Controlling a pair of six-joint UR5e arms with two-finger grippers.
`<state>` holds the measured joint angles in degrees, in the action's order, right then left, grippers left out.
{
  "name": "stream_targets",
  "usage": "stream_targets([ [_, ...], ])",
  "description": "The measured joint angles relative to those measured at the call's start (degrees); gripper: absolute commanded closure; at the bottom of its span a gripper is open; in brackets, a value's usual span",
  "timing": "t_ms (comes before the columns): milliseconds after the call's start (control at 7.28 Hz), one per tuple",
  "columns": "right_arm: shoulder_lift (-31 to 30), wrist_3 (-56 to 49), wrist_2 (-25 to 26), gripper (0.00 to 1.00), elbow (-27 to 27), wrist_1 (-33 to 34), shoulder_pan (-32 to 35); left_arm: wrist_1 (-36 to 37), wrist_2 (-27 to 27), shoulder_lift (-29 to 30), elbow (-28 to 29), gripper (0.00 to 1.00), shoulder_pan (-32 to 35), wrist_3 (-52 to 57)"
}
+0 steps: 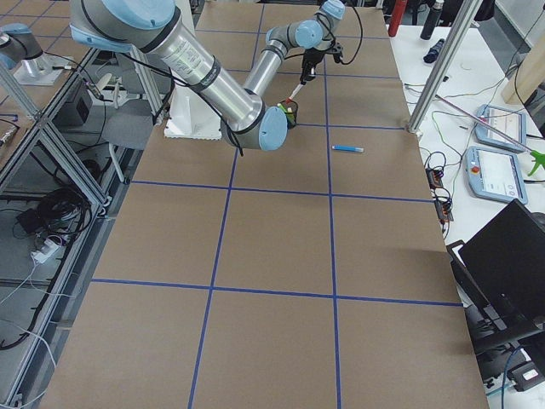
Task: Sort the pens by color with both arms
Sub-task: 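Lift the red-capped white marker out with the right gripper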
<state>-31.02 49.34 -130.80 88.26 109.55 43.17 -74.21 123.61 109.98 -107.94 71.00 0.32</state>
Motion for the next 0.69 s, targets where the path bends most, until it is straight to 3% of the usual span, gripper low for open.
stream_targets([
  [687,-0.1,6.7,18.9,1.0,2.4,-1.2,2.8,-2.7,-0.1,0.6,0.5,0.0,-0.2,-0.2],
])
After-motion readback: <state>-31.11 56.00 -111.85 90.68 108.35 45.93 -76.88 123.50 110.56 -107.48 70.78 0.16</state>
